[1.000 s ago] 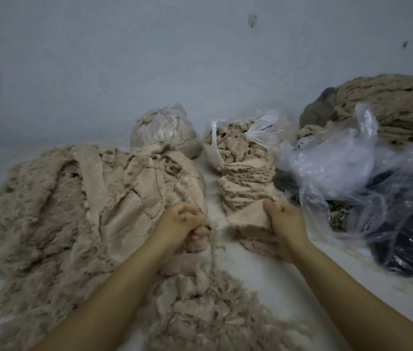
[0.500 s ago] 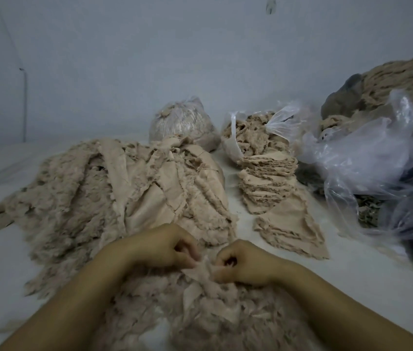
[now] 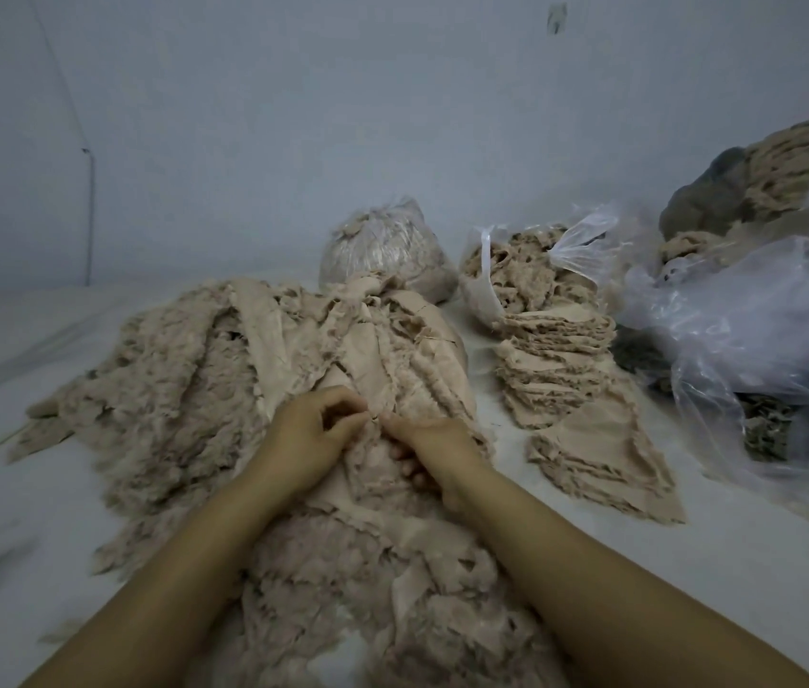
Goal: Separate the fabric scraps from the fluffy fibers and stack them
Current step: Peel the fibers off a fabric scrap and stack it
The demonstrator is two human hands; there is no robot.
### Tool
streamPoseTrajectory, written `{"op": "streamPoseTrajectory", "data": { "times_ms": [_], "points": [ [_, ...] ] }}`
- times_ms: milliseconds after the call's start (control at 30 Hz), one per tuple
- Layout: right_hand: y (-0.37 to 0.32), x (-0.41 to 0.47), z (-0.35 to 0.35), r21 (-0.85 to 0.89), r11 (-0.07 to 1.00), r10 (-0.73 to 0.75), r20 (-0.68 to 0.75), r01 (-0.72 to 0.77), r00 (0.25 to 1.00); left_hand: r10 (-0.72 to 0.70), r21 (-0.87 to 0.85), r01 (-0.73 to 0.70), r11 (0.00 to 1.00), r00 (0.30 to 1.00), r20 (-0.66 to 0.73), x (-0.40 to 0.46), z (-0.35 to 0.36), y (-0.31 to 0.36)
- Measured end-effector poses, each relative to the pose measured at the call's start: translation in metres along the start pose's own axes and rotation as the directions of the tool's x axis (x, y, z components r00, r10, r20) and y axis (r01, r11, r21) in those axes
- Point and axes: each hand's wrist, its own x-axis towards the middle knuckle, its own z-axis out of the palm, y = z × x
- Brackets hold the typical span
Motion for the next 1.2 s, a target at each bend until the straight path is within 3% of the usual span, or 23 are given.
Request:
{"op": "streamPoseTrajectory", "data": {
  "times_ms": [133,267,333,433,533,600,733,833,933,1067,1133,1200],
  "points": [
    [-0.004,0.000,0.015,0.031,0.997,-0.071,0.072,0.069,0.995,0.109,0.043,-0.107,0.993,0.993,-0.039,0.003,-0.005,0.005],
    [-0.003,-0.008,0.003,0.155,0.982,-0.119,0.059,0.109,0.991,0.270,0.386,-0.308,0.870,0.951,0.152,0.020,-0.019,0.004],
    [-0.004,-0.010,-0.013,0.283,0.956,-0.089,0.022,0.079,0.996,0.232,0.483,-0.319,0.816,0.945,0.232,0.027,-0.022,-0.001],
    [-0.006,-0.010,-0.023,0.429,0.903,-0.029,0.011,0.021,1.000,0.189,0.375,-0.280,0.884,0.946,0.262,0.028,-0.015,-0.007],
    [-0.004,-0.008,-0.012,0.457,0.886,0.037,0.090,-0.074,0.995,0.184,0.294,-0.257,0.921,0.950,0.254,0.028,-0.004,-0.009],
    [-0.001,-0.007,-0.005,0.417,0.904,0.049,0.111,-0.092,0.993,0.132,0.412,-0.272,0.870,0.932,0.337,0.032,0.000,-0.014],
    [0.010,-0.015,-0.015,0.317,0.946,0.040,0.108,-0.072,0.993,-0.128,0.711,-0.248,0.658,0.894,0.430,0.027,-0.003,-0.033],
    [0.019,-0.025,-0.036,0.304,0.952,-0.003,0.081,-0.022,0.997,-0.117,0.706,-0.229,0.670,0.907,0.405,0.024,0.001,-0.038],
    [0.024,-0.032,-0.053,0.424,0.906,-0.027,0.044,0.006,0.999,-0.113,0.714,-0.244,0.656,0.904,0.412,0.026,0.007,-0.037],
    [0.027,-0.043,-0.067,0.505,0.863,-0.058,0.146,-0.024,0.988,-0.103,0.728,-0.239,0.642,0.915,0.391,0.023,0.010,-0.033],
    [0.029,-0.044,-0.069,0.515,0.855,-0.057,0.207,-0.060,0.977,0.052,0.623,-0.235,0.746,0.953,0.297,0.019,0.010,-0.024],
    [0.030,-0.042,-0.069,0.528,0.848,-0.079,0.218,-0.050,0.973,0.266,0.455,-0.283,0.844,0.958,0.104,0.012,0.013,-0.010]
  ]
}}
